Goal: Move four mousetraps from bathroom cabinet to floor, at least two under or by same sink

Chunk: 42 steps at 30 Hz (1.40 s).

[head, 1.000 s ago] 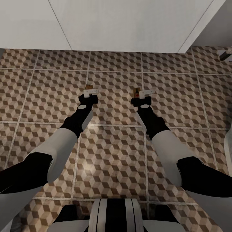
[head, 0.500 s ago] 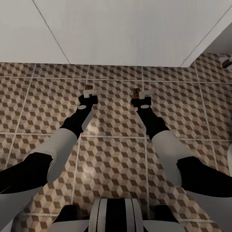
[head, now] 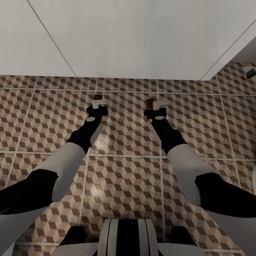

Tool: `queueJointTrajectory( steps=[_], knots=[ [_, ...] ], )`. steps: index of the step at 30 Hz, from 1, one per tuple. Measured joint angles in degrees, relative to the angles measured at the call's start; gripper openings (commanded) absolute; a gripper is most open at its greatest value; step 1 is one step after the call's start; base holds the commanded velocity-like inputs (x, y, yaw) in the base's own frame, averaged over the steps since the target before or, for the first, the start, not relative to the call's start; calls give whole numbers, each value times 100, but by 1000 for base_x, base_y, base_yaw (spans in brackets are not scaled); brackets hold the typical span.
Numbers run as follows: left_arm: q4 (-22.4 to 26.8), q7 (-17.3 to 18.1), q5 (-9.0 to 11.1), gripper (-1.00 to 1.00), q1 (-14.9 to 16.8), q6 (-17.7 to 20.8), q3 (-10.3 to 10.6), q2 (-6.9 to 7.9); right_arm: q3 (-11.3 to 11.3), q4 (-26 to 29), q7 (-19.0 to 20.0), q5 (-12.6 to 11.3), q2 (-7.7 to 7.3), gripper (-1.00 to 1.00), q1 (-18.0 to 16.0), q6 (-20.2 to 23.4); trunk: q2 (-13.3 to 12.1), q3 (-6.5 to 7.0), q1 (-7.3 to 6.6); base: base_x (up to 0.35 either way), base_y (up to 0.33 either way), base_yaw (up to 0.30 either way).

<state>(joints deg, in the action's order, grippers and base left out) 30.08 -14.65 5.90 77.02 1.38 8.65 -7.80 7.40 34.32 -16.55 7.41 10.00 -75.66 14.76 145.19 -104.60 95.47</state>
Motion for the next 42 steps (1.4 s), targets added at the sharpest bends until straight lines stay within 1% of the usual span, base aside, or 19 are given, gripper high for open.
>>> queueJointTrajectory(
  steps=[6,15,23,29,35,42],
  knots=[
    [-7,2,0,-100,-12,0,2,-2,-13,5,157,-1,0,-100,0,346,0,0,0,1,0,0],
    [-14,11,3,-100,-78,-1,4,-6,-14,7,186,-13,0,-100,-24,601,0,0,0,0,0,0],
    [-13,8,1,-100,-133,0,2,-2,-14,7,225,-17,0,-100,-23,646,0,0,0,7,0,0],
    [-28,25,6,-100,-148,0,1,-1,-8,7,269,-17,0,-100,-18,641,0,0,-2,150,0,0],
    [-102,33,8,-100,-230,0,1,-3,-6,7,283,-17,0,-100,-18,630,0,0,0,56,0,0],
    [-244,43,10,-100,-249,0,1,-7,-6,7,283,-17,0,-100,-18,626,0,0,0,5,0,0]
  ],
)
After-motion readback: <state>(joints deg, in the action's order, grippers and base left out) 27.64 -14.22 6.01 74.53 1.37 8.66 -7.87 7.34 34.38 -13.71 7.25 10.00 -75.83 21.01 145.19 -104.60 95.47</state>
